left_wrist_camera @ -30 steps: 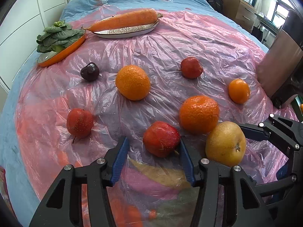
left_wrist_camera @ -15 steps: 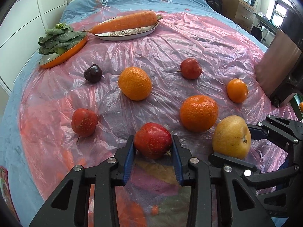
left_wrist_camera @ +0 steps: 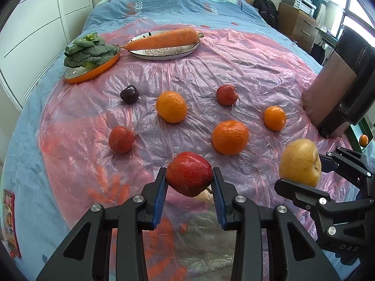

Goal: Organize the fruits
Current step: 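Carry the pear and red apple over the green tray with both tools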

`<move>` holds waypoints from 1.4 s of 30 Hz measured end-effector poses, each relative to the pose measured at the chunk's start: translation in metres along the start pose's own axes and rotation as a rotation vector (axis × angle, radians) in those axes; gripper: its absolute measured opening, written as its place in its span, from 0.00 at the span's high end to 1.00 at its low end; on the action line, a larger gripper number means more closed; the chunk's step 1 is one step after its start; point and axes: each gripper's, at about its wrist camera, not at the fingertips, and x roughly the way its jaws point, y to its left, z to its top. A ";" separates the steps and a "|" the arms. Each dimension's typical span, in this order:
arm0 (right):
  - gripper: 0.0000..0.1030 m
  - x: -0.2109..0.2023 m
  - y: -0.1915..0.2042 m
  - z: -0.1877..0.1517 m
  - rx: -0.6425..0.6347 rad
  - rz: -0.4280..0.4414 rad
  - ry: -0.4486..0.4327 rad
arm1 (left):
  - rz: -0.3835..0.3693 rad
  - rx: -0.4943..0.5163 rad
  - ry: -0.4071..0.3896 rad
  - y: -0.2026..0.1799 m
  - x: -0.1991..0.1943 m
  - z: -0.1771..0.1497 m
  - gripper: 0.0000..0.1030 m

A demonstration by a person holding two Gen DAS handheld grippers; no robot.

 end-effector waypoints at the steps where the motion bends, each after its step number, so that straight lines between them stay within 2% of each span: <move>1: 0.14 -0.004 0.000 -0.001 0.003 -0.001 -0.003 | -0.001 -0.001 -0.003 -0.001 -0.003 -0.001 0.69; 15: 0.14 -0.062 -0.010 -0.038 0.044 -0.040 -0.025 | -0.042 0.011 -0.028 -0.034 -0.045 -0.025 0.69; 28: 0.14 -0.119 -0.047 -0.074 0.130 -0.113 -0.068 | -0.090 0.064 -0.035 -0.081 -0.074 -0.043 0.69; 42: 0.14 -0.173 -0.099 -0.113 0.240 -0.204 -0.117 | -0.191 0.147 -0.032 -0.148 -0.097 -0.049 0.69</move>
